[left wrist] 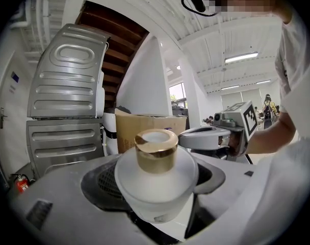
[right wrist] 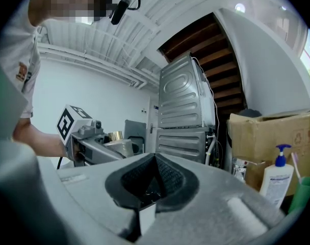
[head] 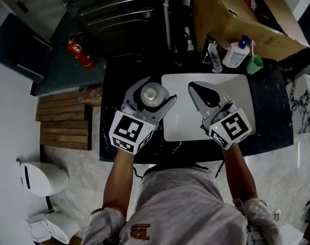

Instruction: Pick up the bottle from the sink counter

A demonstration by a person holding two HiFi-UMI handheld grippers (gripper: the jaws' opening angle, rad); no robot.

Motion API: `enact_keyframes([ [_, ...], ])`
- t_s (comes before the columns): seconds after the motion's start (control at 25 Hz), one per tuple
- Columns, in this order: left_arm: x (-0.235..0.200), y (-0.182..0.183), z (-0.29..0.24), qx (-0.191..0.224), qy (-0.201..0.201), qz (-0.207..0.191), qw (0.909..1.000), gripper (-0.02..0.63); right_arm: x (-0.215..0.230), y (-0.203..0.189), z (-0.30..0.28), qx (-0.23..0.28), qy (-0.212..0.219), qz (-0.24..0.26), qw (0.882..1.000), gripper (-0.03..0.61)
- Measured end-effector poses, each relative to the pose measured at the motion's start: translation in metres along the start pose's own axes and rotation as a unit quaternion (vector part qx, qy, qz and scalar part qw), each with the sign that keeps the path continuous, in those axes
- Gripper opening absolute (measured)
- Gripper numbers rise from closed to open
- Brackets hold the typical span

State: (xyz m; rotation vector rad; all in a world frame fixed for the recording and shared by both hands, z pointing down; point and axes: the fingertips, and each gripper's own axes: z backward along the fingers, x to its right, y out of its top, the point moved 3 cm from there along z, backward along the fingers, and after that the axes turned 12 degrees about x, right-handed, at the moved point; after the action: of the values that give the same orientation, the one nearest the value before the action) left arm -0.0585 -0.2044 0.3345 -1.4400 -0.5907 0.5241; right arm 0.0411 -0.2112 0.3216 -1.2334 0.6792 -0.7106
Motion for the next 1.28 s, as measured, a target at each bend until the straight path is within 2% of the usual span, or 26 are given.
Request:
enact_keyframes([
  [1.28, 0.005, 0.007, 0.009, 0.012, -0.004, -0.003, 0.9999, 0.331, -0.013, 0.002, 0.008, -0.011, 0.002, 0.020, 1.000, 0.000],
])
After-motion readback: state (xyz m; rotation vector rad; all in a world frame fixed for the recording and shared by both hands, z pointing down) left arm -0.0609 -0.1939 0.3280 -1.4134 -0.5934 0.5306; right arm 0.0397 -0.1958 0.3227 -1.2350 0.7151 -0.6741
